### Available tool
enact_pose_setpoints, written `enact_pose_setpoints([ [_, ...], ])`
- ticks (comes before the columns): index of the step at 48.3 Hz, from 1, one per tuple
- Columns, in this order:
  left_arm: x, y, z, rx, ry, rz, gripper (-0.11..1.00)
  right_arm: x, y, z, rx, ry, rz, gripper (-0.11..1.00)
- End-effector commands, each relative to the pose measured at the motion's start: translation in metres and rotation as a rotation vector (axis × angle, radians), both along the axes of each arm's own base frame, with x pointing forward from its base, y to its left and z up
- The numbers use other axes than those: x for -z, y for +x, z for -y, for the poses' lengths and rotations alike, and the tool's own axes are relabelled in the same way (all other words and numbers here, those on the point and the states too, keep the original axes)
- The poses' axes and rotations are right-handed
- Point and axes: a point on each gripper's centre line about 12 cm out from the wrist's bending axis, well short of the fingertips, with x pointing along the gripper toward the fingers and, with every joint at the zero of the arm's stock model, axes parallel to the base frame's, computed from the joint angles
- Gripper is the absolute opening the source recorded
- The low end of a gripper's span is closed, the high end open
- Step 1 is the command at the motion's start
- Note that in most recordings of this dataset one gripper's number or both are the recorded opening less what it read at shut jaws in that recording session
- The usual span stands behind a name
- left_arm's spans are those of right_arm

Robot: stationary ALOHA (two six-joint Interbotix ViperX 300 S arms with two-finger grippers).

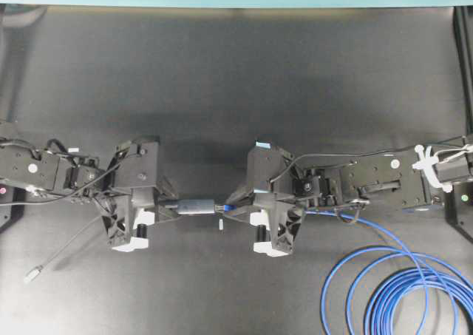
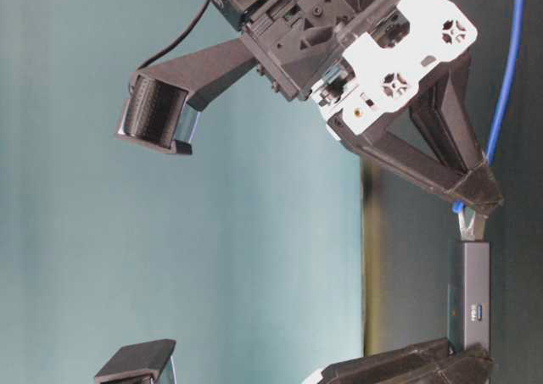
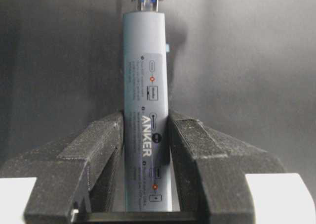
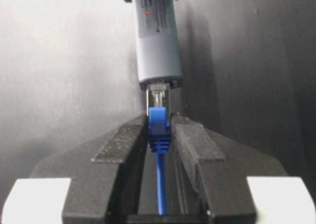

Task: Insert the LAN cable into the hub.
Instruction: 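Push the blue plug with the right gripper into the hub port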

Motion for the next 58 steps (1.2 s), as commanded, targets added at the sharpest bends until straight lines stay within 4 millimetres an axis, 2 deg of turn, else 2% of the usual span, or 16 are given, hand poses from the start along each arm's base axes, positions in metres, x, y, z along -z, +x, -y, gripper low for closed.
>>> enact_pose_setpoints([
  [1, -0.011, 0.008, 0.000, 0.002, 0.000, 0.042, 0.28, -0.011, 0.006, 0.000, 0.001, 0.004, 0.044, 0.13],
  [38, -0.015, 0.018, -0.002, 0.012, 0.030, 0.053, 0.28, -0.009, 0.018, -0.003, -0.015, -0.018, -0.009, 0.13],
  [58, -0.023, 0.033, -0.005, 0.019, 0.062, 0.081, 0.28, -0.012, 0.027, -0.004, -0.026, -0.030, 0.004, 0.14],
])
